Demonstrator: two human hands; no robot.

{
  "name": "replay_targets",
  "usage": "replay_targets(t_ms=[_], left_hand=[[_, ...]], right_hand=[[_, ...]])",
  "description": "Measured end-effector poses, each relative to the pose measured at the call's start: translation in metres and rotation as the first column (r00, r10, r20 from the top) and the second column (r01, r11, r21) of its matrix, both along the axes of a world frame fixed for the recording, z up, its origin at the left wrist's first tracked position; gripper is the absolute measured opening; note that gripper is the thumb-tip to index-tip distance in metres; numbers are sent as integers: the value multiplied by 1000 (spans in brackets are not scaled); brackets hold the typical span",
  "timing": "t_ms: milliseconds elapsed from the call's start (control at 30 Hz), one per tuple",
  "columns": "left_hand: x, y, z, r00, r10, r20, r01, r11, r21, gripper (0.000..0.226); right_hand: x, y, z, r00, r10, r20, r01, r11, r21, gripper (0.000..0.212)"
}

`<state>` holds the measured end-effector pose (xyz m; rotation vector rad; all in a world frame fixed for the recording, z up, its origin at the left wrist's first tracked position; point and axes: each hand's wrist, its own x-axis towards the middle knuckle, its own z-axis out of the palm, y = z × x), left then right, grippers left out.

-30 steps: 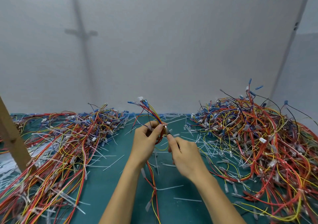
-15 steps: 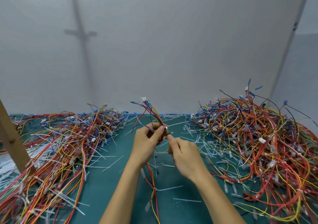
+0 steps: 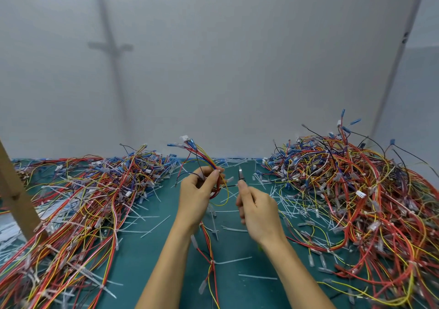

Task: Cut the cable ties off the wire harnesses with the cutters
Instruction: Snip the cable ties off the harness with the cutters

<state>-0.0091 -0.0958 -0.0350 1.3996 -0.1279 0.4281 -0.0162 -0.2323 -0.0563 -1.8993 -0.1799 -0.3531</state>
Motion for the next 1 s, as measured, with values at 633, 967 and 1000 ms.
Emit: replay_targets(t_ms=[633,967,1000], left_hand=[[1,10,3,985,-174,12,172,960,-220,30],[-6,9,8,935,-350,-62,348,937,-44,28],[-7,9,9,932,-358,-62,356,933,-45,32]], right_hand=[[0,1,3,993,10,121,-49,947,319,12],[2,3,0,992,46,115,-95,883,460,6],[2,4,-1,993,40,109,-86,885,458,6]])
